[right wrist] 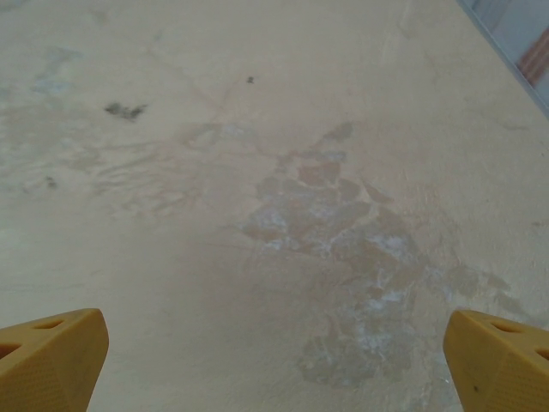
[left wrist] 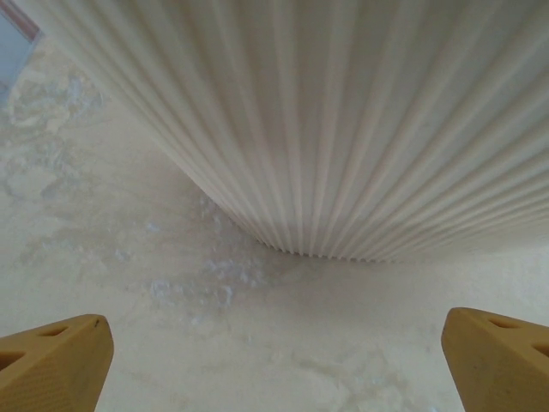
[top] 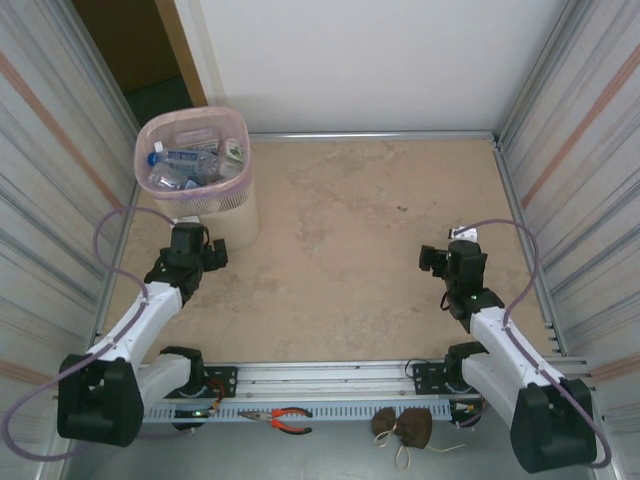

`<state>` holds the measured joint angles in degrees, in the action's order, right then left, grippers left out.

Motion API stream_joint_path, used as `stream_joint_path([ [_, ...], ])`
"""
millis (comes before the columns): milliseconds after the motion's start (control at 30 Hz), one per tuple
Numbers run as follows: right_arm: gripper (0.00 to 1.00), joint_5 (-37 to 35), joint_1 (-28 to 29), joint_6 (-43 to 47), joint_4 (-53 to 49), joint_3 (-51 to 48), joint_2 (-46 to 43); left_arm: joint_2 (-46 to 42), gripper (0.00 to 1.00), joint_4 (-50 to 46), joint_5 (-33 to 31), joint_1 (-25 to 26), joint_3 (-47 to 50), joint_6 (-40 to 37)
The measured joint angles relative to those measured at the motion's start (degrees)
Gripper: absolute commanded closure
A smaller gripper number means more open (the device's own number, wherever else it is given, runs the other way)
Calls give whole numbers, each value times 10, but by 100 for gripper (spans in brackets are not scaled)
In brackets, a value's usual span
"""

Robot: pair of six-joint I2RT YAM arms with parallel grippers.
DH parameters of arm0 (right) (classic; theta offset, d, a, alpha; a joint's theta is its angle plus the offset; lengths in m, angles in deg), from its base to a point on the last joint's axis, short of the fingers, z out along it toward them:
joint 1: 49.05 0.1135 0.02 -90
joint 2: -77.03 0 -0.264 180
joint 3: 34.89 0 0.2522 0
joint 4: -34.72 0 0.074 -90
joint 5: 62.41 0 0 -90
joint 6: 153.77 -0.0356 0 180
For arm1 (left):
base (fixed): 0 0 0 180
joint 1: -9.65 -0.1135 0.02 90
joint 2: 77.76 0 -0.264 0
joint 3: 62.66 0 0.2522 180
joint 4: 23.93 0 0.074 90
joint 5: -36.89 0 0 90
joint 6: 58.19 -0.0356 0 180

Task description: Put the plastic bottles in the bin

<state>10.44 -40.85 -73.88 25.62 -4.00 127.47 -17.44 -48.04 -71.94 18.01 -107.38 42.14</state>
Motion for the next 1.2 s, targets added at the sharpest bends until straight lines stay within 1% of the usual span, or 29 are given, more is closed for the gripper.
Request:
stream_joint_path([
  [133, 1, 2, -25, 1, 80, -10, 87, 52, 1, 112, -3, -7, 26, -50],
  [267, 1, 12, -30, 19, 152, -2, 171, 105, 1, 229, 16, -32, 55, -80],
  [433, 1, 52, -50, 51, 250, 28, 254, 134, 1, 350, 74, -77, 87, -96],
  [533, 0, 92, -72, 58, 308, 34, 285, 144, 1, 410, 129, -107, 99, -92],
  [667, 1, 130, -95, 59, 365, 43, 342, 188, 1, 499, 181, -125, 116, -90],
  [767, 1, 149, -97, 59, 386, 44, 376, 209, 1, 529, 219, -124, 117, -92],
  [900, 1, 169, -101, 59, 395, 46, 379, 252, 1, 583, 256, -121, 116, -101],
  [1033, 1, 175, -105, 58, 402, 48, 379, 266, 1, 578, 270, -118, 109, -111],
  [1200, 1, 176, -105, 58, 403, 48, 379, 269, 1, 547, 266, -95, 87, -126],
])
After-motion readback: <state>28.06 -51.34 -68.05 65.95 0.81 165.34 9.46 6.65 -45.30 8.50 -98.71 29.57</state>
